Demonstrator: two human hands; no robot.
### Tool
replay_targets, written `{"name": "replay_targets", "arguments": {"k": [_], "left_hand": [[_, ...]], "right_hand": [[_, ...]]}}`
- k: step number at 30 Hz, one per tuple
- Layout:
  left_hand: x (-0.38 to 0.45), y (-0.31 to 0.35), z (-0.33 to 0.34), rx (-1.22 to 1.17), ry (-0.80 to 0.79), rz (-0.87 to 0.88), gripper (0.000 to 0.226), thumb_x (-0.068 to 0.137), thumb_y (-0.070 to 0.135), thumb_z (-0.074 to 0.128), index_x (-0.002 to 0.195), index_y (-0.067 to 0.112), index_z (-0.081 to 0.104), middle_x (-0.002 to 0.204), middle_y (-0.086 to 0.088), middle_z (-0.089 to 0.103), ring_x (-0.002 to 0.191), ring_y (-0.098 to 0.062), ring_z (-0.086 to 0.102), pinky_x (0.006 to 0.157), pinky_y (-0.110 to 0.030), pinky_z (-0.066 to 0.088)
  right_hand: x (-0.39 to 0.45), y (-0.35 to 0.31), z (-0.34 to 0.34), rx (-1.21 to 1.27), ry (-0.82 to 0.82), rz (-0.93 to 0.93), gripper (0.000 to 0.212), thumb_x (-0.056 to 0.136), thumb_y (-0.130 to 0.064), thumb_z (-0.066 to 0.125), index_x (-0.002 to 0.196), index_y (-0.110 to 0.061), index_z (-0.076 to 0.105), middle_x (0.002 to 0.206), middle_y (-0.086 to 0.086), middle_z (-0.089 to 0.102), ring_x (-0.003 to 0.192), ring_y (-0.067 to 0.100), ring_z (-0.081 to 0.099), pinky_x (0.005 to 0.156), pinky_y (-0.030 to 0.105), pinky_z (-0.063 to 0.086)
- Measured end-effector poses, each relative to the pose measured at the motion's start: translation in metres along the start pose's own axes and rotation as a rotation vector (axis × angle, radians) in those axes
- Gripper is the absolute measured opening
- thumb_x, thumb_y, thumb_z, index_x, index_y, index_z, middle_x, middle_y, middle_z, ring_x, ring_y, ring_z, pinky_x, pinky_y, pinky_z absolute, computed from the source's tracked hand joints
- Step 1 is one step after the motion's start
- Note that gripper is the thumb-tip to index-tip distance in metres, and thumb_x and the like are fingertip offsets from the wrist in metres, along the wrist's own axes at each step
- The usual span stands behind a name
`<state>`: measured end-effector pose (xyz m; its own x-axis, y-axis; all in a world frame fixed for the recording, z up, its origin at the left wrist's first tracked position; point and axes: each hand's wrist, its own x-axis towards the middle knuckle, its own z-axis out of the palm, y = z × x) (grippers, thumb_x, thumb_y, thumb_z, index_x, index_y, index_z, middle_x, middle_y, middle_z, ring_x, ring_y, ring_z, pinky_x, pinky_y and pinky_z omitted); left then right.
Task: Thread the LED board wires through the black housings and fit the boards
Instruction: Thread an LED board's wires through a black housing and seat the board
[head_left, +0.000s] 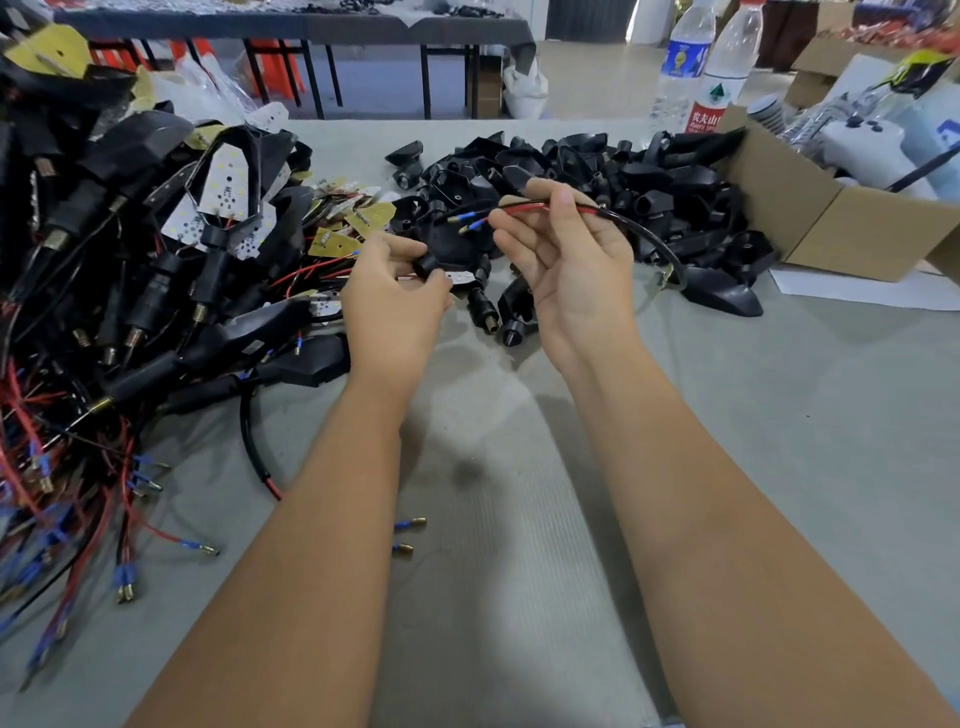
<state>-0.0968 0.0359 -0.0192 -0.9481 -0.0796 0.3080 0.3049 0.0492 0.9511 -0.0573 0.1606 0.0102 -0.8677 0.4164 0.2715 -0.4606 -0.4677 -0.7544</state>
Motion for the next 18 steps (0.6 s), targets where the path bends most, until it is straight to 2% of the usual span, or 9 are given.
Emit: {"name": "replay_targets", "arguments": {"k": [2, 6, 11, 16, 18], "left_hand": [[0.0002, 0.0009, 0.0014, -0.011, -0.028, -0.001, 0.027, 0.081, 0.001, 0.068, 0.089, 0.023, 0.054, 0.091, -0.007, 0.07, 0.067, -0.015, 0.07, 0.071, -0.033, 0.059], [-0.0004, 0.0012, 0.0049, -0.1, -0.073, -0.035, 0.026, 0.082, -0.003, 0.069, 0.09, 0.018, 0.055, 0.09, -0.01, 0.072, 0.066, -0.013, 0.069, 0.068, -0.027, 0.056], [0.0011, 0.001, 0.0048, -0.163, -0.086, -0.063, 0.027, 0.082, -0.006, 0.069, 0.088, 0.017, 0.056, 0.083, -0.005, 0.071, 0.065, -0.009, 0.065, 0.066, -0.027, 0.053], [0.0002, -0.0001, 0.0043, -0.191, -0.113, -0.094, 0.027, 0.08, -0.006, 0.071, 0.088, 0.016, 0.058, 0.081, -0.006, 0.068, 0.074, -0.022, 0.063, 0.072, -0.038, 0.052], [0.0001, 0.0004, 0.0038, -0.21, -0.114, -0.104, 0.028, 0.079, -0.007, 0.07, 0.089, 0.016, 0.059, 0.081, -0.006, 0.069, 0.072, -0.02, 0.062, 0.07, -0.036, 0.051]], "right_hand": [[0.0015, 0.0015, -0.0015, -0.091, 0.032, 0.002, 0.024, 0.104, -0.011, 0.042, 0.094, -0.002, 0.062, 0.082, 0.014, 0.069, 0.073, 0.02, 0.072, 0.068, 0.025, 0.059], [0.0023, 0.0073, -0.0012, -0.352, 0.063, -0.004, 0.019, 0.102, -0.007, 0.046, 0.091, -0.005, 0.063, 0.087, 0.015, 0.066, 0.073, 0.02, 0.07, 0.072, 0.027, 0.059], [0.0021, 0.0063, -0.002, -0.285, 0.069, 0.02, 0.013, 0.098, 0.0, 0.052, 0.092, -0.005, 0.062, 0.085, 0.014, 0.066, 0.073, 0.02, 0.07, 0.075, 0.028, 0.059], [0.0008, 0.0051, -0.002, -0.28, 0.069, 0.038, 0.013, 0.098, -0.002, 0.051, 0.092, -0.008, 0.061, 0.084, 0.011, 0.067, 0.073, 0.018, 0.071, 0.071, 0.027, 0.059], [0.0011, 0.0051, -0.003, -0.339, 0.081, 0.041, 0.015, 0.099, -0.003, 0.051, 0.09, -0.009, 0.061, 0.084, 0.011, 0.067, 0.071, 0.016, 0.072, 0.068, 0.026, 0.059]]}}
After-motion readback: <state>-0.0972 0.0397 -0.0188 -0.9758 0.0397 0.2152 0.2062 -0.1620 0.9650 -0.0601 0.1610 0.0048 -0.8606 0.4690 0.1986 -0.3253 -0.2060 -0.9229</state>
